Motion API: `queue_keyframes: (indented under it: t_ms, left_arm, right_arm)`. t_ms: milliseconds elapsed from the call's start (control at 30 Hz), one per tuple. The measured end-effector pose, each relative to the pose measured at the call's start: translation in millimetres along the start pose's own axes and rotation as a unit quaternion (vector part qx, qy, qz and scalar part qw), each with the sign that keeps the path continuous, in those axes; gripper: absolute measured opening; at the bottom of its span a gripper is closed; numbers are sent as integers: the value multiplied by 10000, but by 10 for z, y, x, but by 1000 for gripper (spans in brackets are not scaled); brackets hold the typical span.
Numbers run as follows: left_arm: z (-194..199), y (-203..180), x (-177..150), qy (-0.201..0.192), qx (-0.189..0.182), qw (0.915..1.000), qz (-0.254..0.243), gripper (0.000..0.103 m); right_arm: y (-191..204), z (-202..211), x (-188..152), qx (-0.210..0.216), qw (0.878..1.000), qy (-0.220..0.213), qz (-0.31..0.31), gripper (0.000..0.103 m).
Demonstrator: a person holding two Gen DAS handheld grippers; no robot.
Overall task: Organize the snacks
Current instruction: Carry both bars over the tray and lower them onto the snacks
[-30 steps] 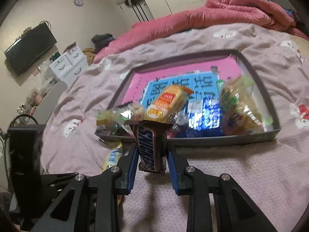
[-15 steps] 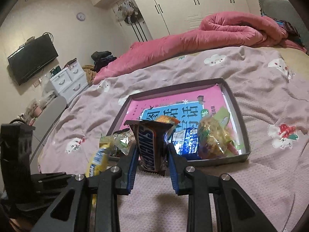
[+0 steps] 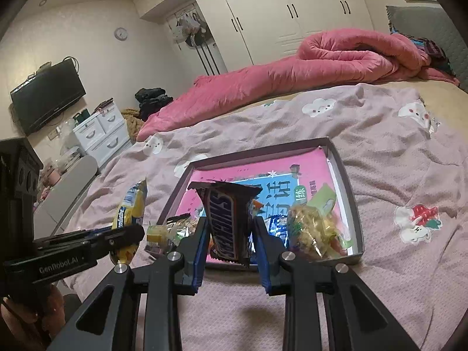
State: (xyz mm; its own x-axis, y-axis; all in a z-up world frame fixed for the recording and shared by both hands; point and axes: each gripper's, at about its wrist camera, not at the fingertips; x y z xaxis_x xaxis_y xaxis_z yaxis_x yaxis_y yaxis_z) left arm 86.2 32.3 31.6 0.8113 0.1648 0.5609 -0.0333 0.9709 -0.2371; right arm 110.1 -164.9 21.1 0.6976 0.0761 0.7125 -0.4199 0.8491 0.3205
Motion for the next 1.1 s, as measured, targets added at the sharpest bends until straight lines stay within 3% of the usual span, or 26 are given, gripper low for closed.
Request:
queue_keyframes:
  t_ms: [800, 1100]
  left_arm:
    - [-436, -93, 186, 204, -184, 9996, 88, 16]
    - [-618, -127, 143, 339, -303, 9990, -24, 16]
  right_arm:
    - [-166, -69, 74, -291, 9996, 8, -59, 30]
    - [-165, -183, 79, -350, 9990, 265, -43, 30]
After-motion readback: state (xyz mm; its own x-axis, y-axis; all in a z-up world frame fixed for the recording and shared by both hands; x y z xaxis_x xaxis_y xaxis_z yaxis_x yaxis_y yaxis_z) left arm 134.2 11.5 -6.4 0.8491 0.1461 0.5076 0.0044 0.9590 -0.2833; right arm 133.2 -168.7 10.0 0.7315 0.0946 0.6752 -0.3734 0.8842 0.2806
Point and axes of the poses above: each gripper's, at about its wrist camera, not at the fingertips, and z roughly against the way its jaws point, y to its left, x to its top, and after that the axes turned 5 degrees about y, right-handed
